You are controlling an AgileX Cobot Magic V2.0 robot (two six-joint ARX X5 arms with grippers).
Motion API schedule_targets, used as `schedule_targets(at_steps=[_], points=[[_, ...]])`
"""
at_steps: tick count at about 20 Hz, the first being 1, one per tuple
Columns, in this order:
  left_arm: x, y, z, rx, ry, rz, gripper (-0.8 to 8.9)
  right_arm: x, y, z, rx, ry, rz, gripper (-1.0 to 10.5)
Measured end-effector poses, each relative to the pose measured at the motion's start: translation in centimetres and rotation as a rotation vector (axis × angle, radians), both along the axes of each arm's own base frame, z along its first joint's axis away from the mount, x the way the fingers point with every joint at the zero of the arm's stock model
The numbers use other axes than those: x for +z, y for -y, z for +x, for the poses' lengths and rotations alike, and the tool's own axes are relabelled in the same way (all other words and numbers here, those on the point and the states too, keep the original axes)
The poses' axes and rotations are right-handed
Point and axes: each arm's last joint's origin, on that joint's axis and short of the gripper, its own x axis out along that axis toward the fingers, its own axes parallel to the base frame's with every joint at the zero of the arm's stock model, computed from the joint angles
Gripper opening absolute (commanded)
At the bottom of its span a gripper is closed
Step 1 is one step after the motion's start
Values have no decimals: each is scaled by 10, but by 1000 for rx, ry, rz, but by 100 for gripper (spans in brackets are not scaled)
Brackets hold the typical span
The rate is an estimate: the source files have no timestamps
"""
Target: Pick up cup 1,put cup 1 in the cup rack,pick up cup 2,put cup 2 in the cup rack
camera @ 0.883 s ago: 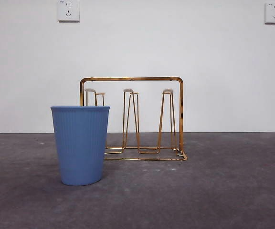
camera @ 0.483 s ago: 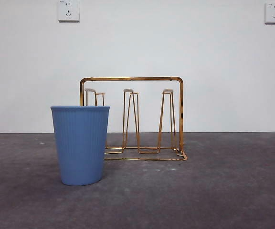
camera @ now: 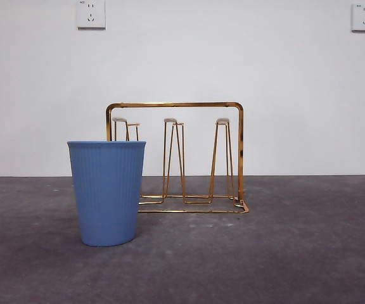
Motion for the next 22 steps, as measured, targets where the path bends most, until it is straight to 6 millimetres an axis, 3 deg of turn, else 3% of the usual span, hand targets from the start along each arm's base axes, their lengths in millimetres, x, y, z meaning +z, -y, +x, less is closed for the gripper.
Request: schedule_targets(at_steps=[3, 6, 9, 13, 17, 22], points=[[0, 0, 0, 5, 1, 3, -8, -2, 0, 0, -5, -15, -10, 18], [-1, 1, 1, 25, 17, 18, -8, -5, 3, -2, -25, -52, -33, 217], [0, -1, 2, 36, 31, 19, -8, -7, 11, -10, -67, -92, -56, 229], [1, -7, 5, 40, 62, 43, -6, -8, 36, -39, -155, -113, -114, 225], [-4, -10, 11, 90, -19, 251, -6, -26, 63, -67, -311, -234, -268, 222], [-34, 2, -3, 387, -152, 717, -6, -41, 93, -98, -479, -295, -379, 222]])
